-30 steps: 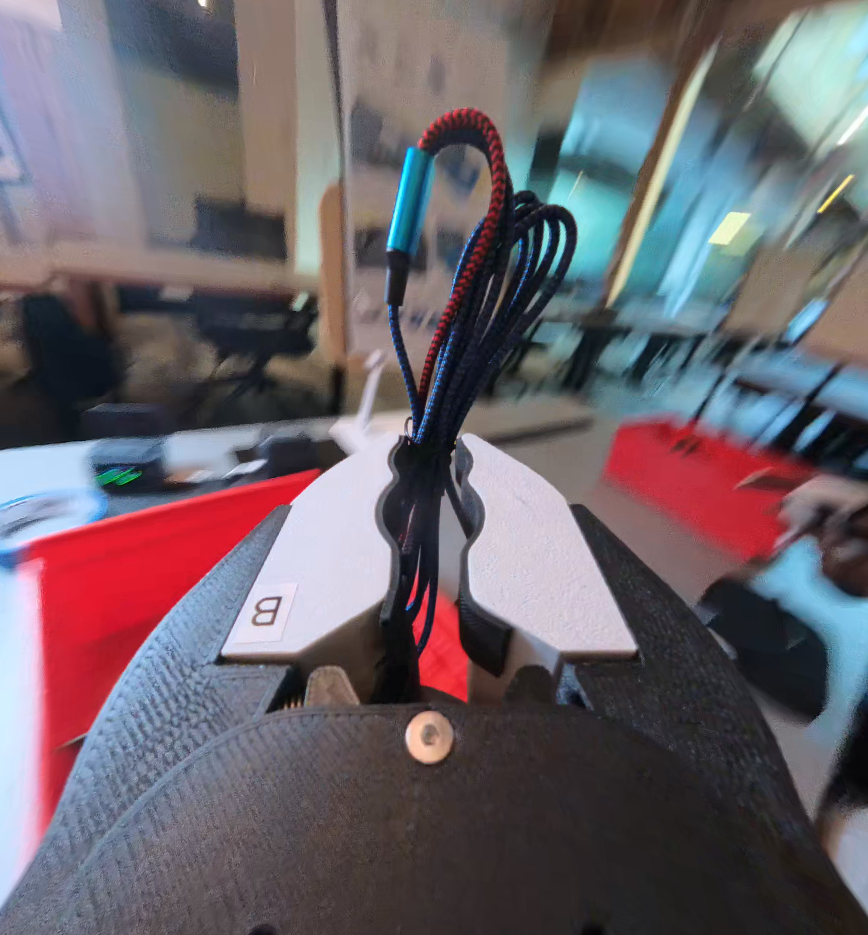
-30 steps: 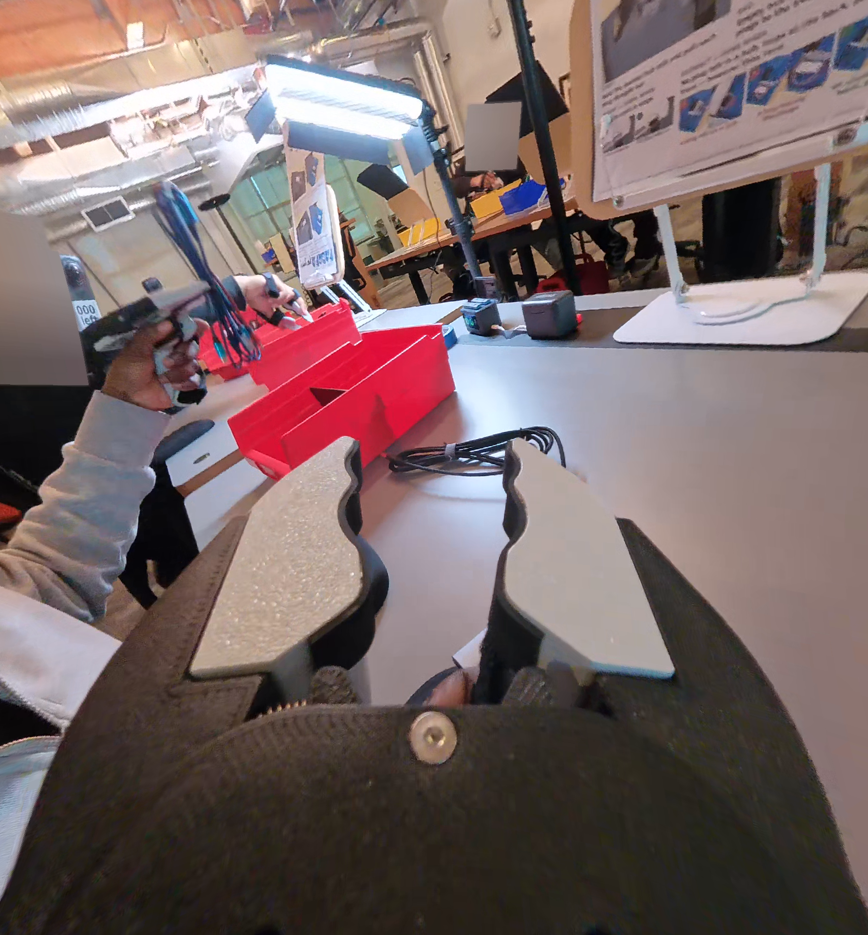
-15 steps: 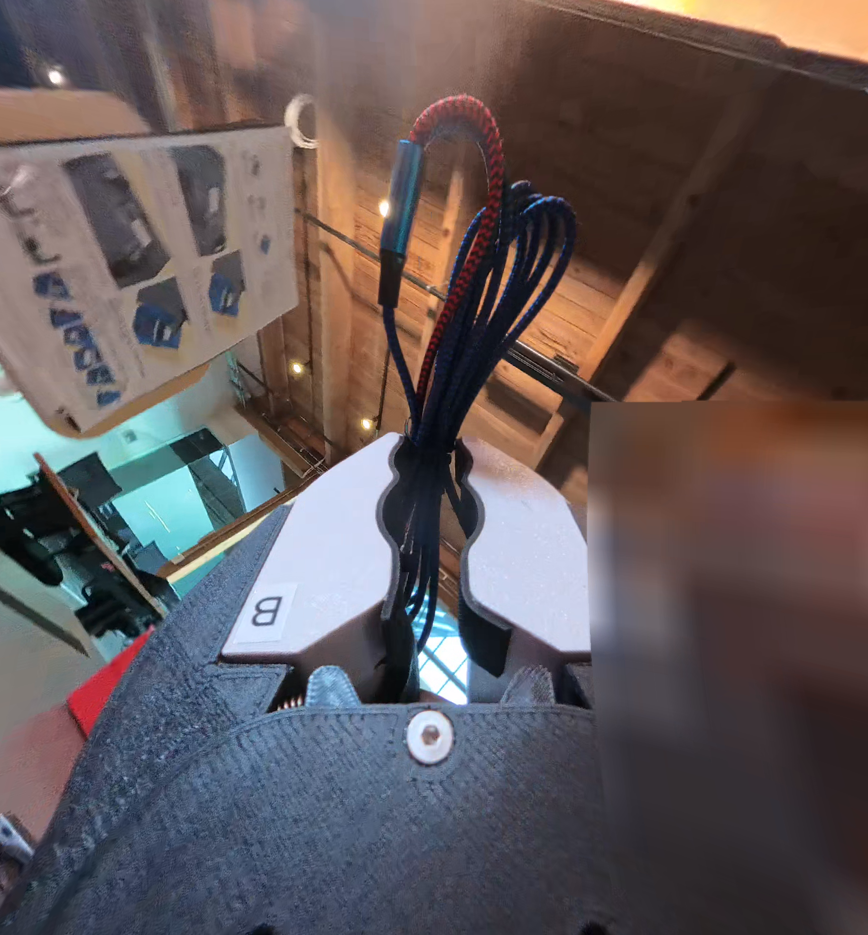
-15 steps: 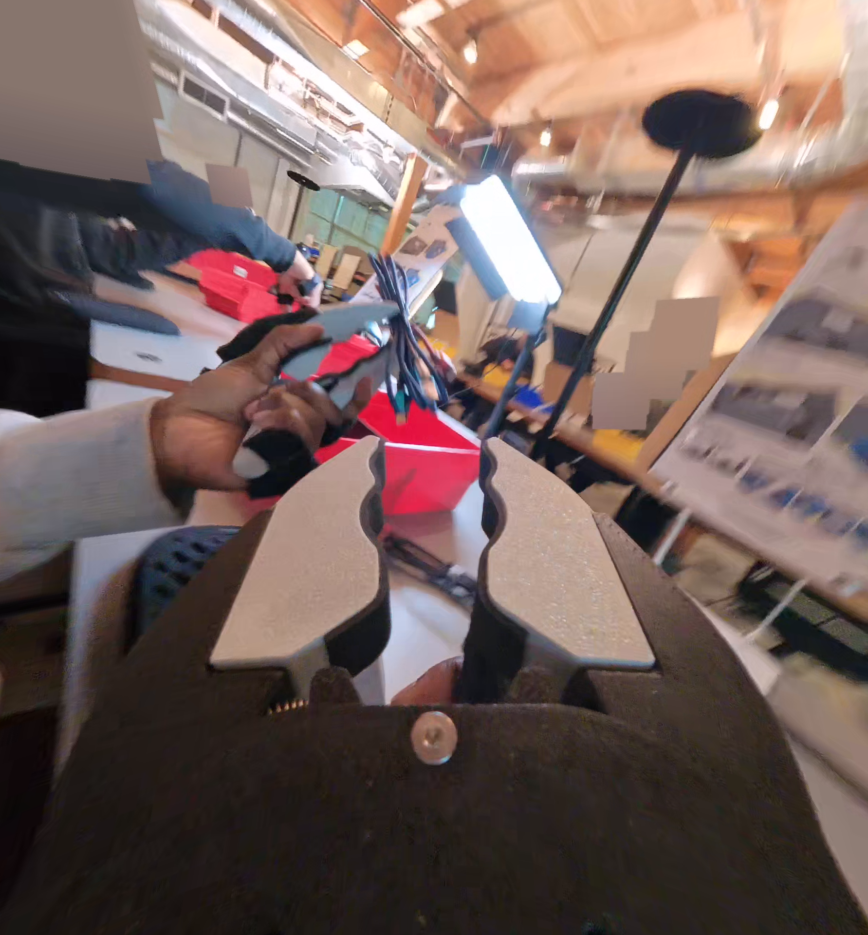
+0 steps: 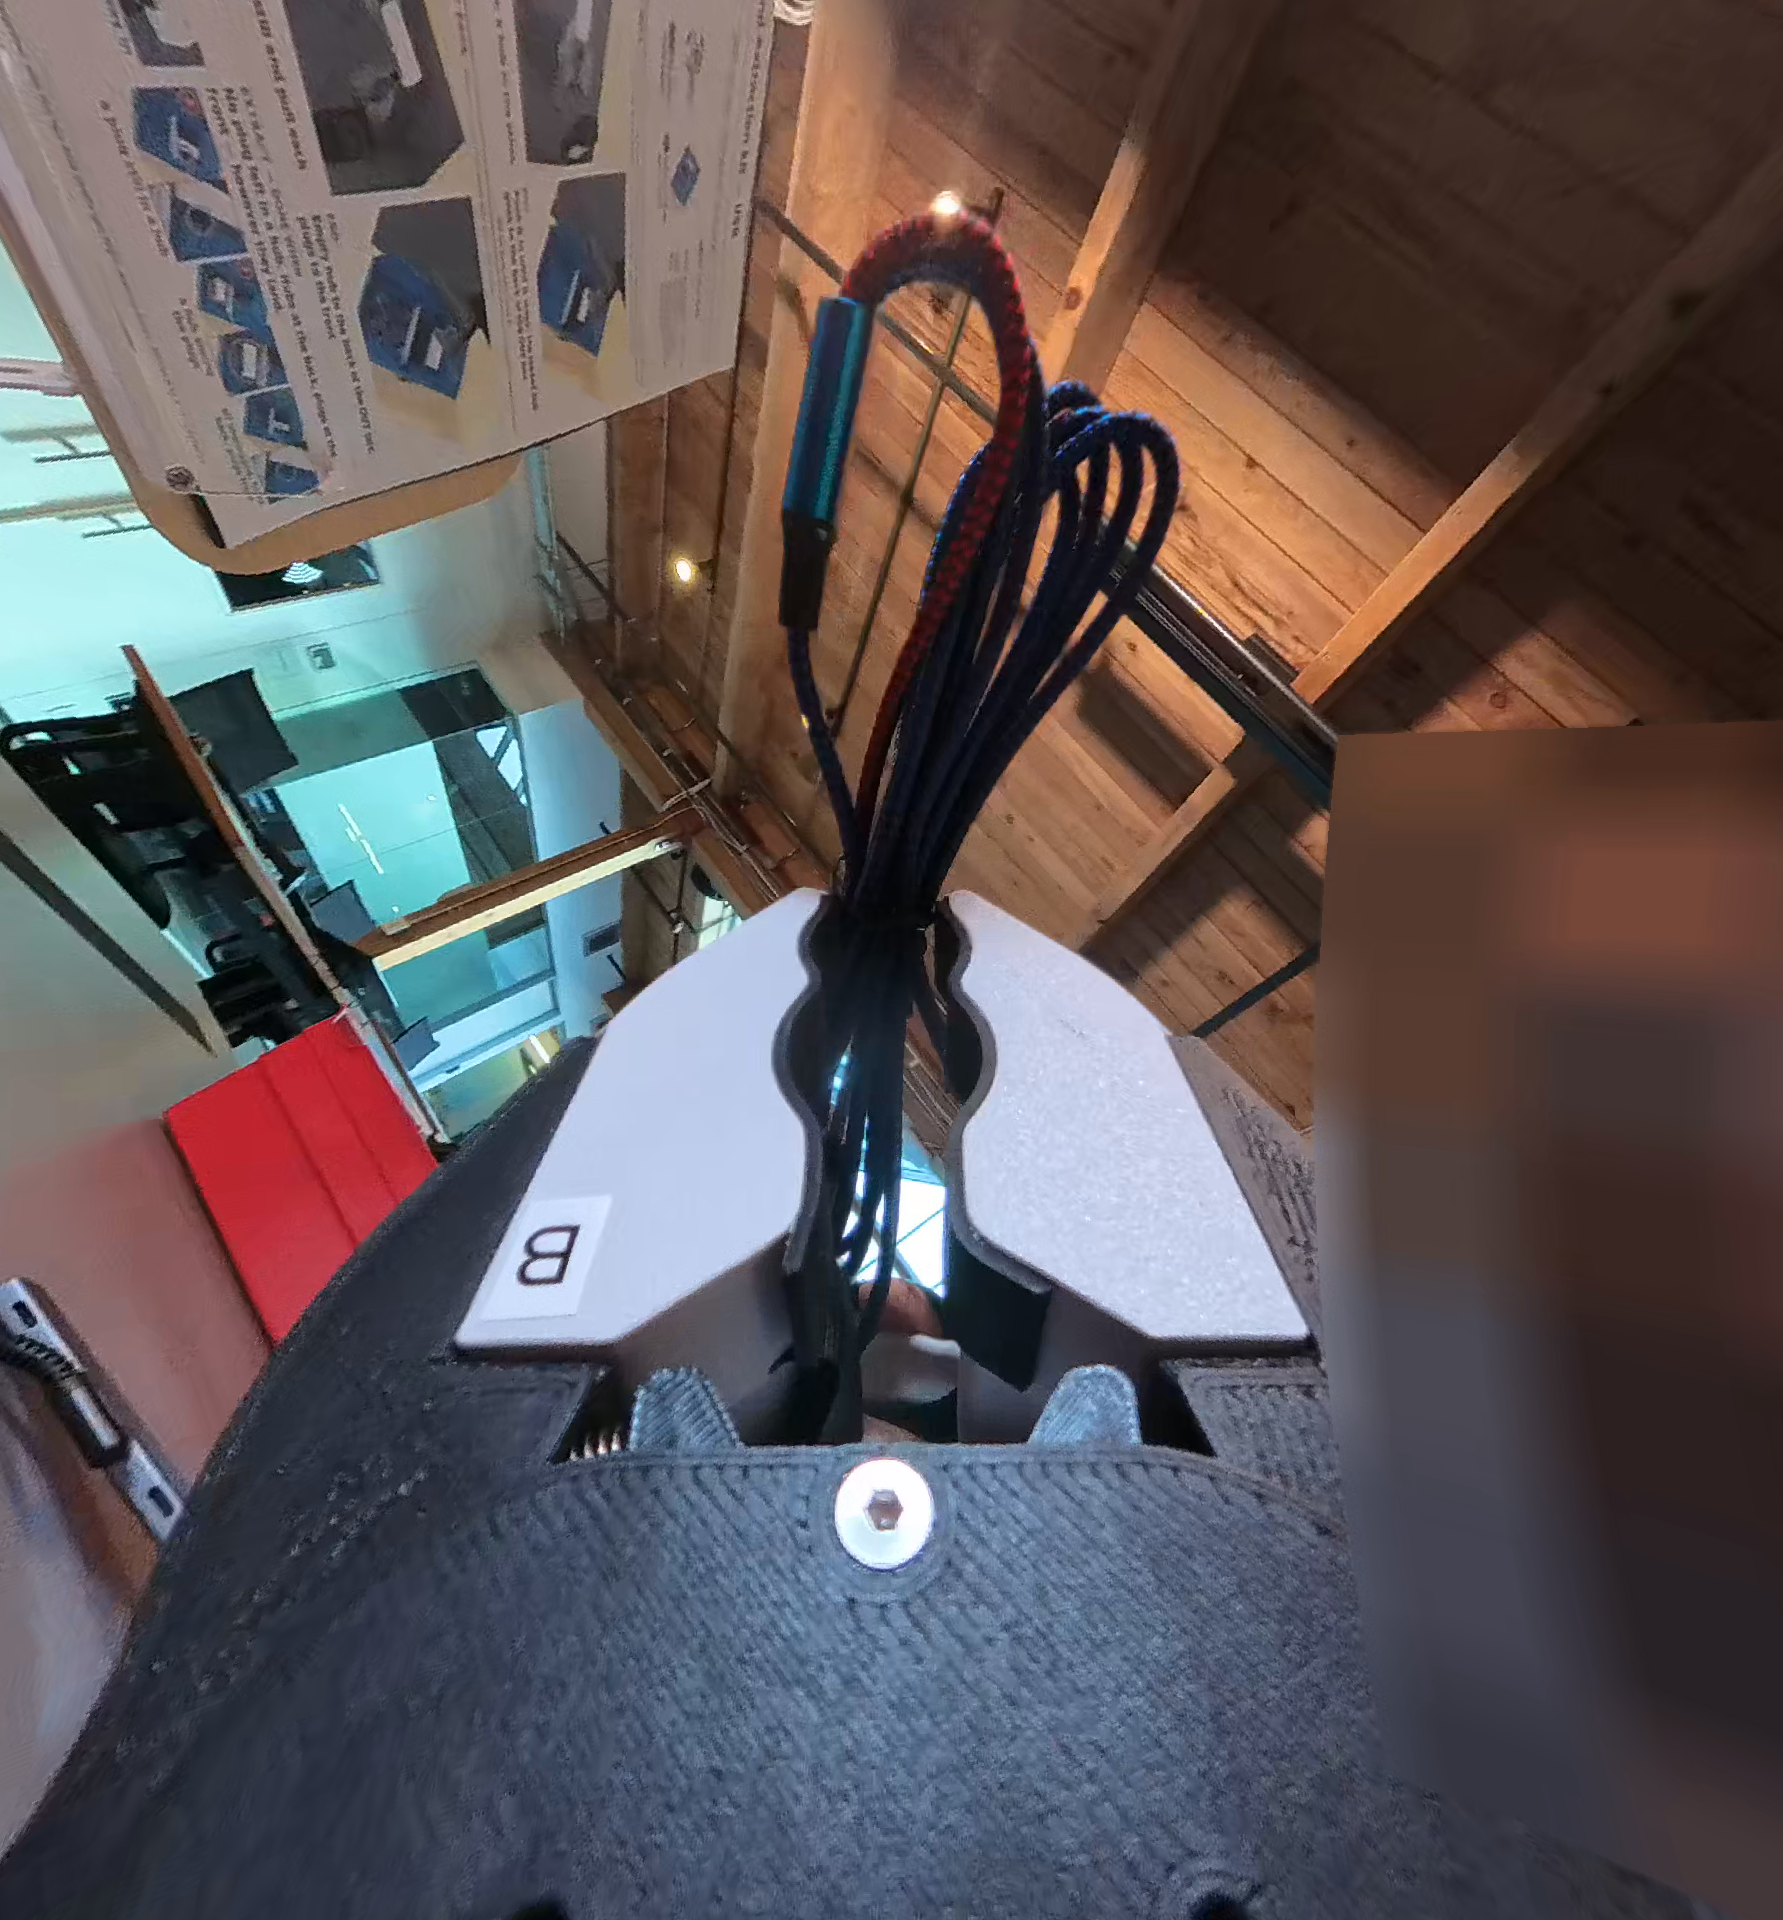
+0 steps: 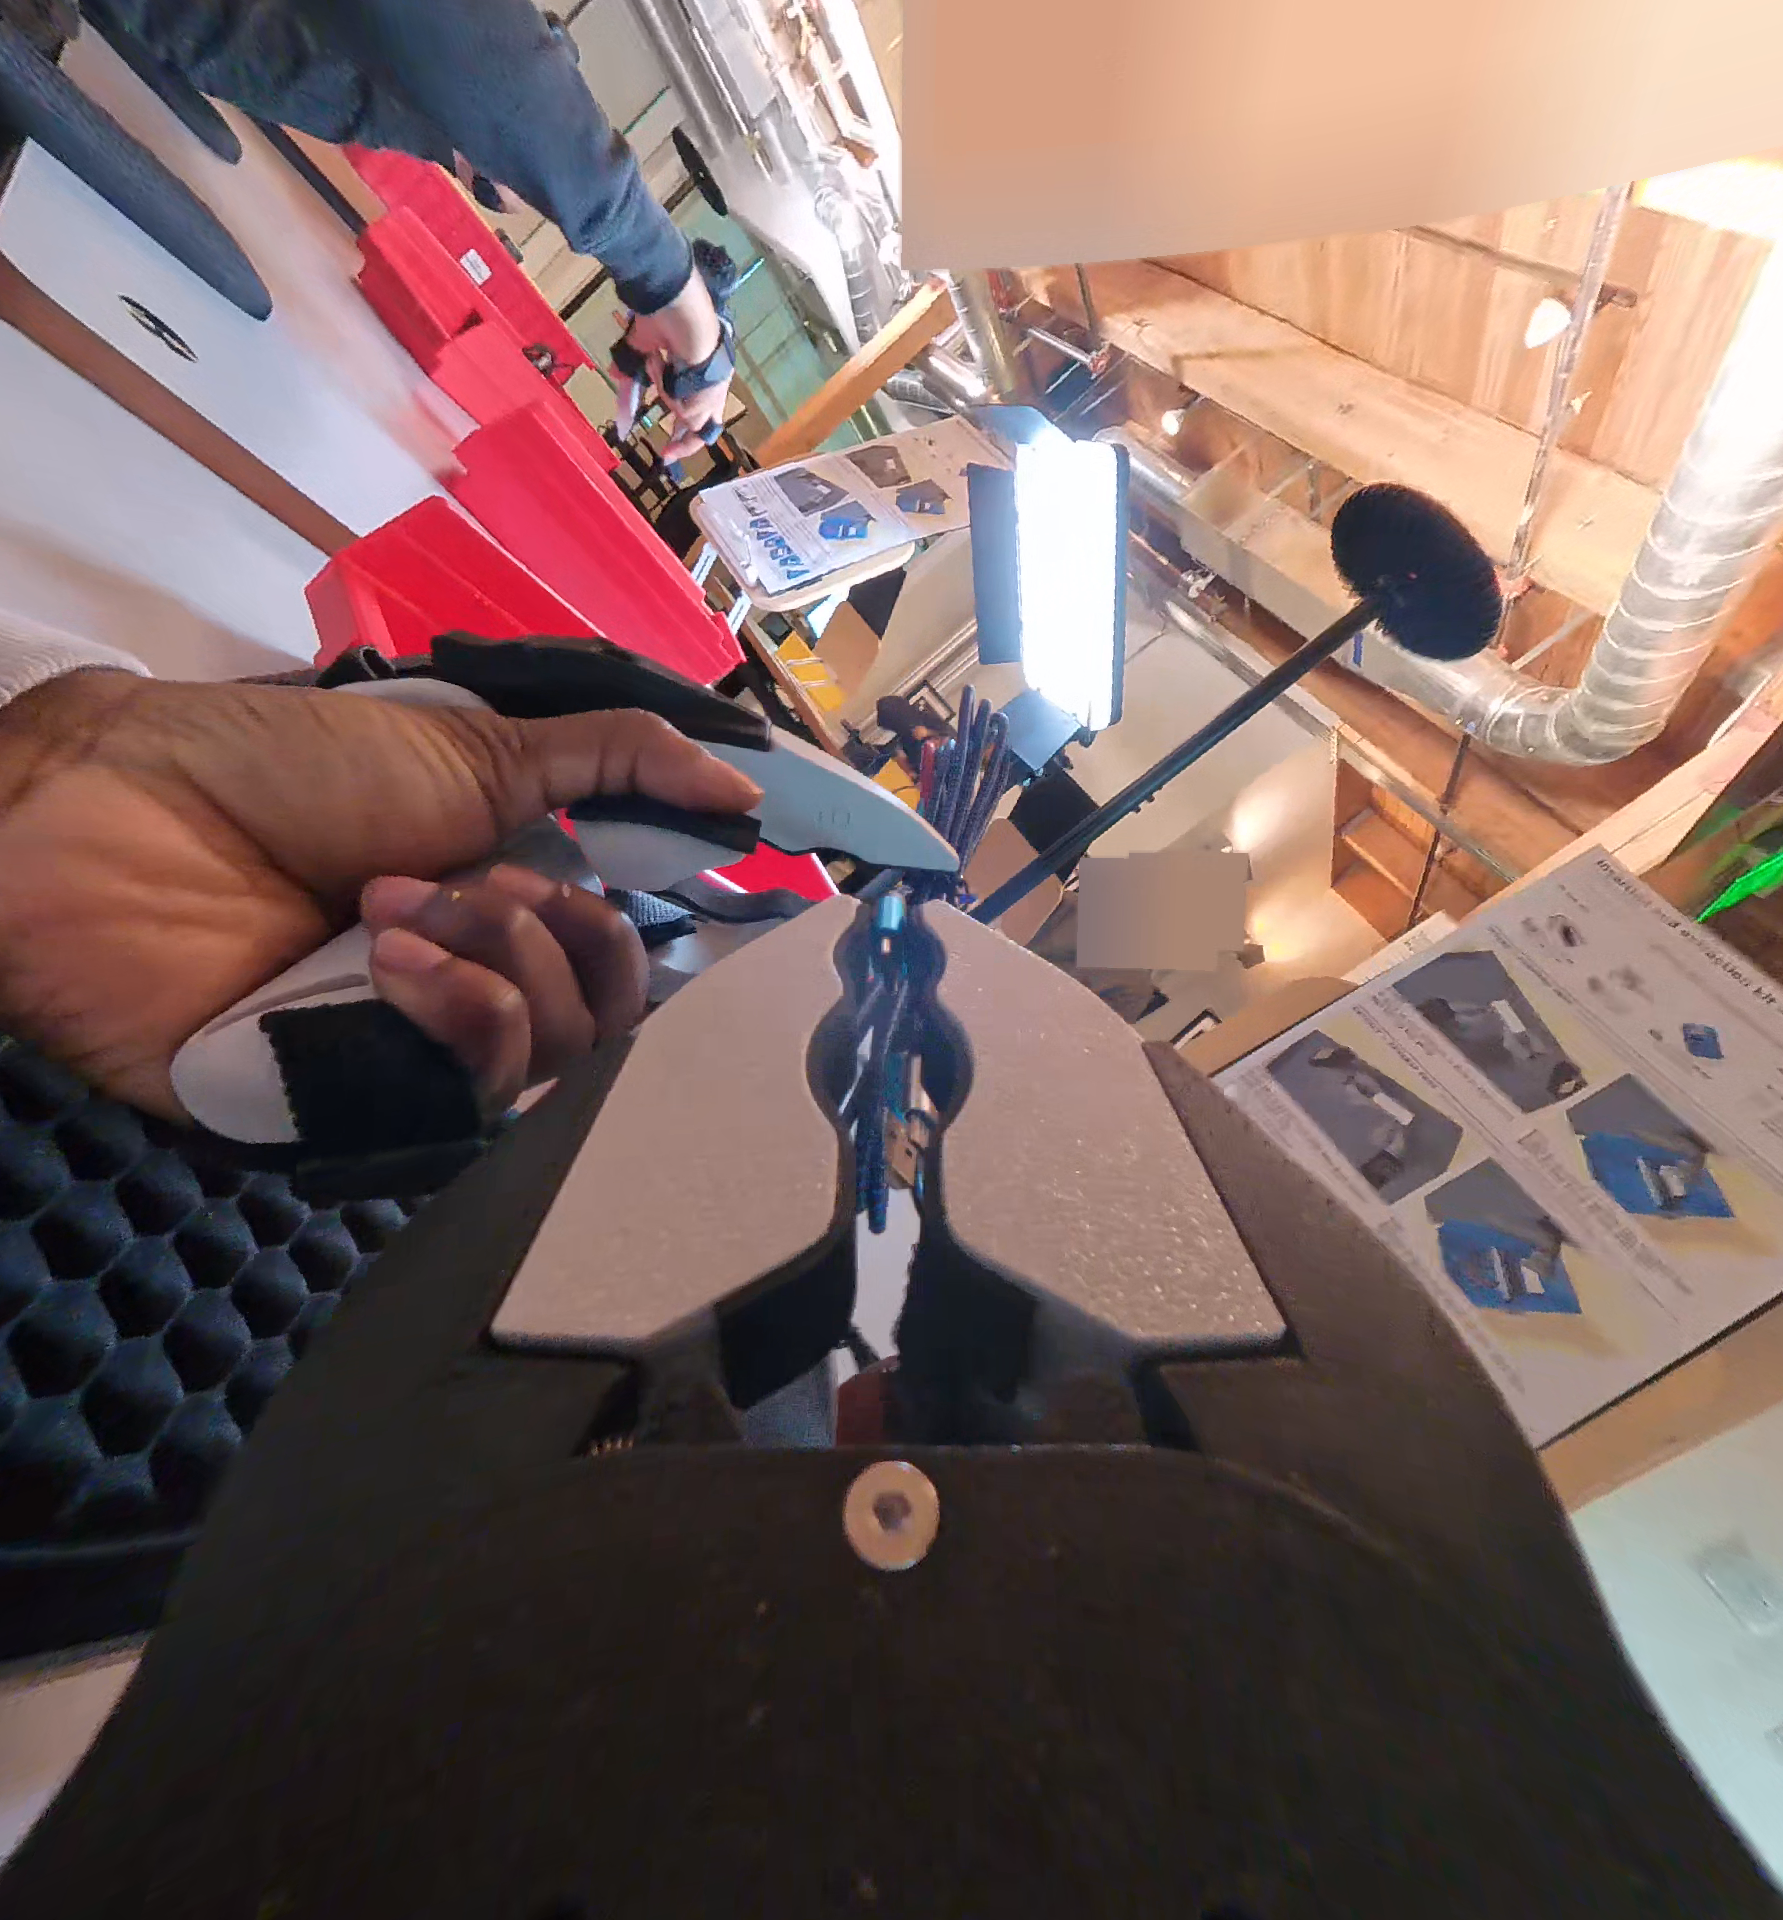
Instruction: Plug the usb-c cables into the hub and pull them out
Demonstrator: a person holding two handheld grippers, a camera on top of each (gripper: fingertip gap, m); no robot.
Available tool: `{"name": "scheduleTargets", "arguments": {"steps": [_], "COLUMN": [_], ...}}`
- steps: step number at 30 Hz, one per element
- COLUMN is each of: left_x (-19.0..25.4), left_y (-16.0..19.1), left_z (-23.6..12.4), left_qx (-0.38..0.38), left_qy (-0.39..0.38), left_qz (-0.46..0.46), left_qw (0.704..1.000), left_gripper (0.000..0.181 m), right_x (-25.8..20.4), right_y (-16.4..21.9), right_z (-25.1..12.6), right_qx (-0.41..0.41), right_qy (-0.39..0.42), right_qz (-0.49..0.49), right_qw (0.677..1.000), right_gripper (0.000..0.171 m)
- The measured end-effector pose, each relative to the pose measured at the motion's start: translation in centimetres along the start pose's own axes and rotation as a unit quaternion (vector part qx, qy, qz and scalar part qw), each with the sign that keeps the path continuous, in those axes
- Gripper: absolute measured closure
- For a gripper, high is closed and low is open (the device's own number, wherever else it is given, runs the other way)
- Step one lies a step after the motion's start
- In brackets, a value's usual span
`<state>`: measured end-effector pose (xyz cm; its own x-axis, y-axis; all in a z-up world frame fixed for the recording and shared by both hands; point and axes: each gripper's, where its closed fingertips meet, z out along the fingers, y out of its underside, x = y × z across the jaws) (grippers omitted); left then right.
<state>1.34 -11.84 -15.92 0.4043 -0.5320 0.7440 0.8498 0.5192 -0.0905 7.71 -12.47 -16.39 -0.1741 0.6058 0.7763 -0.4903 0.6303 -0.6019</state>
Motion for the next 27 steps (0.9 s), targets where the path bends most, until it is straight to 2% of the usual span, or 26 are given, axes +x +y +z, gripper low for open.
{"name": "scheduleTargets", "arguments": {"steps": [1,3,5,7,10,12,14,15,17,18,19,21,22,24,27], "left_x": [-0.2,-0.7,-1.3,-2.0,-3.7,-4.7,-5.2,-5.1,-3.8,-2.1,0.2,3.2,3.1,1.3,-1.8], "left_y": [-0.1,-0.2,0.2,1.0,2.4,2.4,0.7,-0.5,-2.2,-1.6,0.1,3.2,4.1,5.0,4.7], "left_z": [-0.1,-0.5,-1.0,-1.6,-2.5,-3.5,-4.0,-4.1,-3.8,-3.0,-2.0,-1.0,-0.8,-0.6,-1.1], "left_qx": [0.001,-0.012,-0.052,-0.116,-0.237,-0.295,-0.285,-0.268,-0.229,-0.215,-0.210,-0.213,-0.220,-0.218,-0.197], "left_qy": [-0.007,-0.027,-0.062,-0.104,-0.168,-0.207,-0.251,-0.268,-0.278,-0.236,-0.163,-0.054,-0.035,-0.024,-0.051], "left_qz": [0.000,0.022,0.074,0.143,0.251,0.316,0.386,0.424,0.484,0.487,0.454,0.294,0.215,0.140,0.147], "left_qw": [1.000,0.999,0.994,0.977,0.923,0.878,0.841,0.823,0.797,0.813,0.850,0.930,0.951,0.965,0.968], "left_gripper": [0.162,0.161,0.153,0.141,0.127,0.127,0.127,0.128,0.129,0.133,0.142,0.150,0.148,0.146,0.147], "right_x": [0.1,0.4,1.1,1.6,1.6,1.5,1.5,1.5,1.4,1.2,1.1,0.9,0.9,0.8,1.3], "right_y": [0.2,0.7,1.4,2.8,5.1,6.5,7.8,8.3,9.2,9.6,9.8,9.8,9.4,8.2,5.8], "right_z": [0.1,0.1,0.0,0.0,0.1,0.3,0.3,0.4,0.5,0.6,0.8,1.2,1.5,2.0,2.2], "right_qx": [-0.006,-0.006,0.002,0.008,0.024,0.033,0.040,0.042,0.039,0.034,0.028,0.018,0.016,0.014,0.026], "right_qy": [-0.004,-0.020,-0.040,-0.065,-0.094,-0.097,-0.091,-0.086,-0.074,-0.070,-0.067,-0.072,-0.082,-0.108,-0.147], "right_qz": [0.021,0.116,0.291,0.484,0.691,0.773,0.823,0.838,0.856,0.859,0.860,0.857,0.854,0.843,0.840], "right_qw": [1.000,0.993,0.956,0.873,0.717,0.626,0.560,0.537,0.510,0.505,0.505,0.510,0.514,0.527,0.522], "right_gripper": [0.165,0.165,0.165,0.166,0.166,0.166,0.166,0.166,0.166,0.166,0.166,0.166,0.166,0.166,0.166]}}
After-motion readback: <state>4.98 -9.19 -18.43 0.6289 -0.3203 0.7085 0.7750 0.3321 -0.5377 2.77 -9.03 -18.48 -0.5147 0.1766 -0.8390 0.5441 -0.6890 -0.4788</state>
